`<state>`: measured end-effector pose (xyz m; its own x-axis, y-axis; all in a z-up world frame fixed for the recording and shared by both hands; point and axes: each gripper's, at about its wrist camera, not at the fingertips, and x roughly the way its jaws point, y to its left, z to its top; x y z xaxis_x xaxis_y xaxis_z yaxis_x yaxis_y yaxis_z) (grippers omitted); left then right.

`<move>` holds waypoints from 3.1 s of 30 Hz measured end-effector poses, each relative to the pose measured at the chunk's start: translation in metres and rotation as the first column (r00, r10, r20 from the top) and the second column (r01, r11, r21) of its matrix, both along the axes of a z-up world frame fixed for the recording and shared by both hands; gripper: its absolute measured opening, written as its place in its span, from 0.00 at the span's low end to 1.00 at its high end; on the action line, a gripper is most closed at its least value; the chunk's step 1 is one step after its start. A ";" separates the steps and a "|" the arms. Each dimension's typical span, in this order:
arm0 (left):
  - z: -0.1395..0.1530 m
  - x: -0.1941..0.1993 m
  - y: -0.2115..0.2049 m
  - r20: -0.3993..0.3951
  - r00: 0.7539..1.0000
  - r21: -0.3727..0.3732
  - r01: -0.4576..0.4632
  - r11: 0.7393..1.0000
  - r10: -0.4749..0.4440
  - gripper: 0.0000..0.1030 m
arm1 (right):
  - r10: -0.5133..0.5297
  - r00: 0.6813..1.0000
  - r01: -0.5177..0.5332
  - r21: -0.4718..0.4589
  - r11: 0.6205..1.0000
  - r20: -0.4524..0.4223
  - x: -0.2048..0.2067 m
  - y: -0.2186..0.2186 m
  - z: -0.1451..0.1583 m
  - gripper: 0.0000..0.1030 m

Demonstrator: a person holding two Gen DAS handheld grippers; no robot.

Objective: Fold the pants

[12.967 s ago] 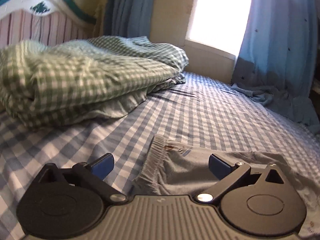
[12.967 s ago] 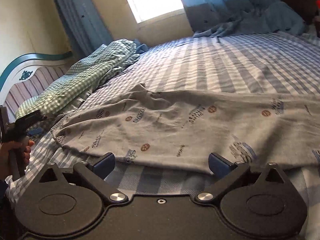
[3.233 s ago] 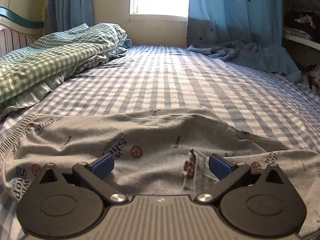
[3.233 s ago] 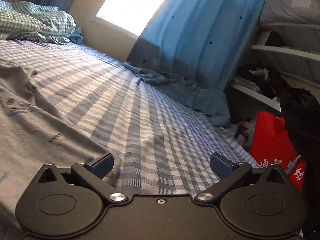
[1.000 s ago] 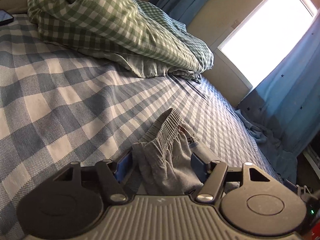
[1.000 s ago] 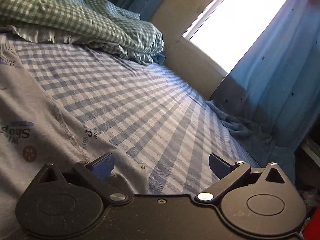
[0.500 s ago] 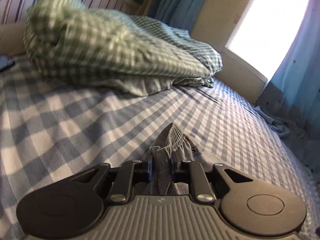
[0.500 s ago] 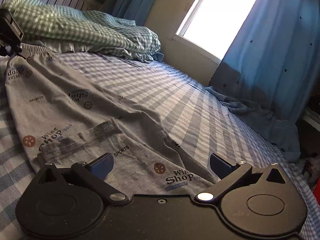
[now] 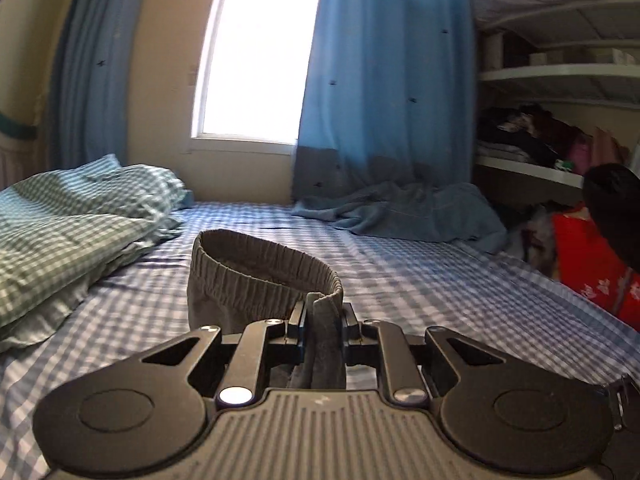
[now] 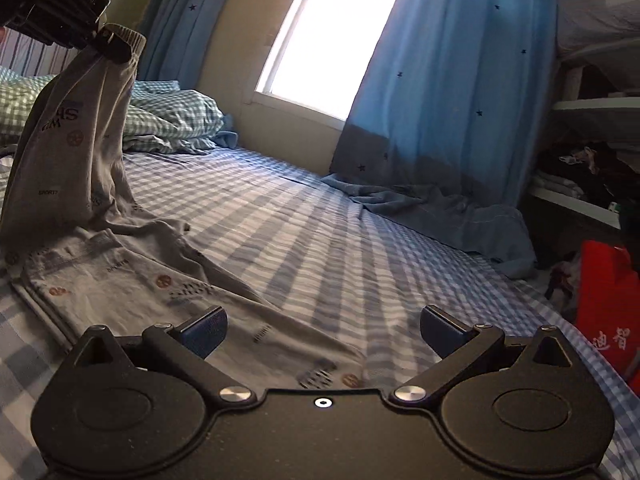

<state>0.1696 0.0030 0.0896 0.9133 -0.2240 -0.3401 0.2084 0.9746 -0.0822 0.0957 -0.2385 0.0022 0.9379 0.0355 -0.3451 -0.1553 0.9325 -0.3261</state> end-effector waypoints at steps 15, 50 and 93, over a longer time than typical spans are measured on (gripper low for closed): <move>-0.106 -0.012 -0.176 -0.215 0.950 0.171 0.266 0.949 -0.227 0.16 | -0.235 0.970 0.236 0.012 0.972 -0.059 -0.062 -0.118 -0.032 0.99; -0.137 -0.046 -0.162 -0.244 0.938 0.293 0.313 0.903 -0.246 0.11 | 0.270 0.901 0.056 0.708 0.704 -0.340 0.088 -0.097 -0.019 0.74; -0.152 -0.013 0.001 -0.317 0.916 0.137 -0.211 0.968 0.245 1.00 | -0.203 0.965 0.232 0.187 0.955 -0.165 -0.031 -0.048 -0.040 0.99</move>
